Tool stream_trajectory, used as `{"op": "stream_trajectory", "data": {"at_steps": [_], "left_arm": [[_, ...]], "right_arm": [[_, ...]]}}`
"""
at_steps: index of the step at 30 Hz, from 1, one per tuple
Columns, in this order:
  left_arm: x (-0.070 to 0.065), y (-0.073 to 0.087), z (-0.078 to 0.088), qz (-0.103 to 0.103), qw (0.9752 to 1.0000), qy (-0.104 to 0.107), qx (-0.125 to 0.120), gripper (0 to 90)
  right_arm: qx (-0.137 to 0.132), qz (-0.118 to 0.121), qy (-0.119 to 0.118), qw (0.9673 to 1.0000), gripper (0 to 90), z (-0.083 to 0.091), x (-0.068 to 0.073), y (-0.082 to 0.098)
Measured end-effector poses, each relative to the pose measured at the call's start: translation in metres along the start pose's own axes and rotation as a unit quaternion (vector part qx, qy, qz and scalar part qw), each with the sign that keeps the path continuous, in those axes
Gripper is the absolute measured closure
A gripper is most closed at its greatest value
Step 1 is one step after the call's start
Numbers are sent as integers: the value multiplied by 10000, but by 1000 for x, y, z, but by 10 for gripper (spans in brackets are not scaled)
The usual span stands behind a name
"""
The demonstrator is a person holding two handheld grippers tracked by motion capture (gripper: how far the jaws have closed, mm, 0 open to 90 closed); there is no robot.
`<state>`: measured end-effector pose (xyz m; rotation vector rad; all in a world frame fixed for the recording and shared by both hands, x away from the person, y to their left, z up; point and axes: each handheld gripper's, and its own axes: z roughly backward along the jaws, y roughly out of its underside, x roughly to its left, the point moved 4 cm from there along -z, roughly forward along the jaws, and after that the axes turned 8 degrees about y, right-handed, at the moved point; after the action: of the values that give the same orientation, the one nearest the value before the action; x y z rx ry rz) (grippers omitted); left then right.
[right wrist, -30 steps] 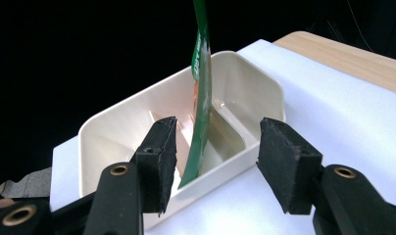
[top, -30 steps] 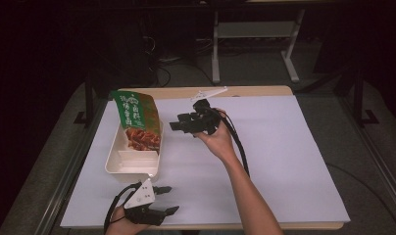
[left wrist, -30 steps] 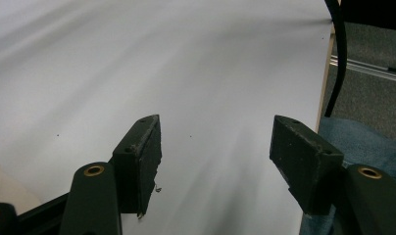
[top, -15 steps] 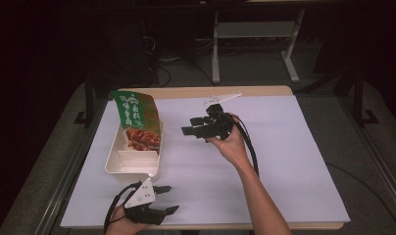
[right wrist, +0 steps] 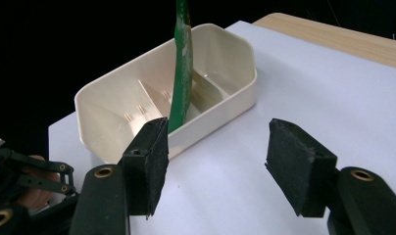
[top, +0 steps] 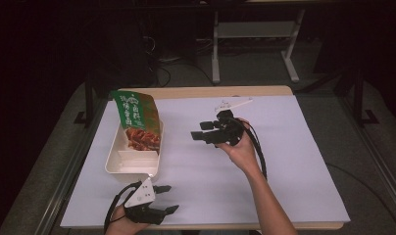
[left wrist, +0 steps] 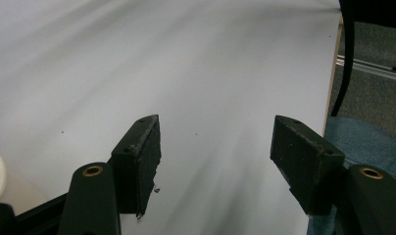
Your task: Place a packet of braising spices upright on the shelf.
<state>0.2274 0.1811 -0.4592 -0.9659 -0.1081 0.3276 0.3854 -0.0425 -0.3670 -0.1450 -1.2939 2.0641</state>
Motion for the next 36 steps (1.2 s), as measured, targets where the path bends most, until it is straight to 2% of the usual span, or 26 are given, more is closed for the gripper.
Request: {"op": "stream_trajectory", "data": {"at_steps": [14, 36], "left_arm": [[0, 0, -1, 46, 10000, 6, -52, 350], [0, 0, -2, 63, 10000, 13, -34, 350]], "right_arm": [[52, -48, 78, 9999, 382, 16, -6, 20], [179, -129, 77, 9997, 360, 35, -2, 51]]}}
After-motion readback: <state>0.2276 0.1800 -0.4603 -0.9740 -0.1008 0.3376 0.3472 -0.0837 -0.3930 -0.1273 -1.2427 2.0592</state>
